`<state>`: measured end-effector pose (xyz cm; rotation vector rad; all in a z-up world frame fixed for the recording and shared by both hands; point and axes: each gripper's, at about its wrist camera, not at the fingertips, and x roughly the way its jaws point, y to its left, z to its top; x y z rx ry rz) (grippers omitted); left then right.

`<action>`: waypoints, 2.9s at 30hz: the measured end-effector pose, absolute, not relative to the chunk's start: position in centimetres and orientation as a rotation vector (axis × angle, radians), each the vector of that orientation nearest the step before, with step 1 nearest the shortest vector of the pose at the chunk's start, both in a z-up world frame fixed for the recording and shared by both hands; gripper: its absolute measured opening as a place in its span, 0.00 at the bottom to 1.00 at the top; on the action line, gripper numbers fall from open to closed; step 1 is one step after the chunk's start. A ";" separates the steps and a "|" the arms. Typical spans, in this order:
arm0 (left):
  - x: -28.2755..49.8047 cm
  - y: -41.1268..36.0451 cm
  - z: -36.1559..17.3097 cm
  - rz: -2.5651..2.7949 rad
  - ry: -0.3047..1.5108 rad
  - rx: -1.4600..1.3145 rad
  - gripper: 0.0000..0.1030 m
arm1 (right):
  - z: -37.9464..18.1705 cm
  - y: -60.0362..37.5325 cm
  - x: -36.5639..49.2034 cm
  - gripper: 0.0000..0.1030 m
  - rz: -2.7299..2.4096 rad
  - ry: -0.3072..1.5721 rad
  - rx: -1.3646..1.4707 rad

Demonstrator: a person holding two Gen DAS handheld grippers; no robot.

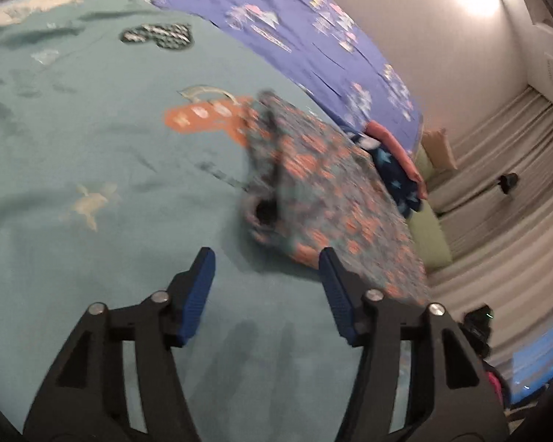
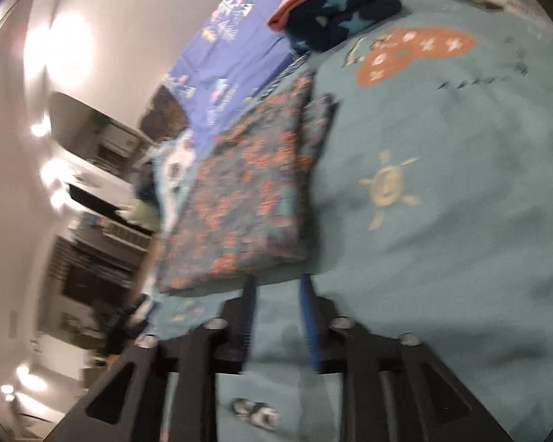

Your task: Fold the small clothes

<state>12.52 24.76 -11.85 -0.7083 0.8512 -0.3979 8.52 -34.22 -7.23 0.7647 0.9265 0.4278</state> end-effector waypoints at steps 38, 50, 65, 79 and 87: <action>10.4 17.4 -5.2 -0.264 0.776 -0.503 0.56 | -1.0 -42.9 8.3 0.50 0.089 0.805 0.527; 26.6 13.0 -9.2 -0.230 0.987 -0.374 0.58 | -6.1 -41.1 24.2 0.50 0.176 0.993 0.526; 26.9 11.7 -7.5 -0.339 0.869 -0.421 0.09 | -4.1 -37.7 25.7 0.02 0.199 0.882 0.369; 31.1 9.6 -8.7 -0.268 0.882 -0.290 0.14 | -7.6 -42.0 26.9 0.09 0.086 0.978 0.471; 21.6 12.6 -3.5 -0.319 0.737 -0.297 0.54 | -3.9 -42.7 17.7 0.19 0.117 0.880 0.405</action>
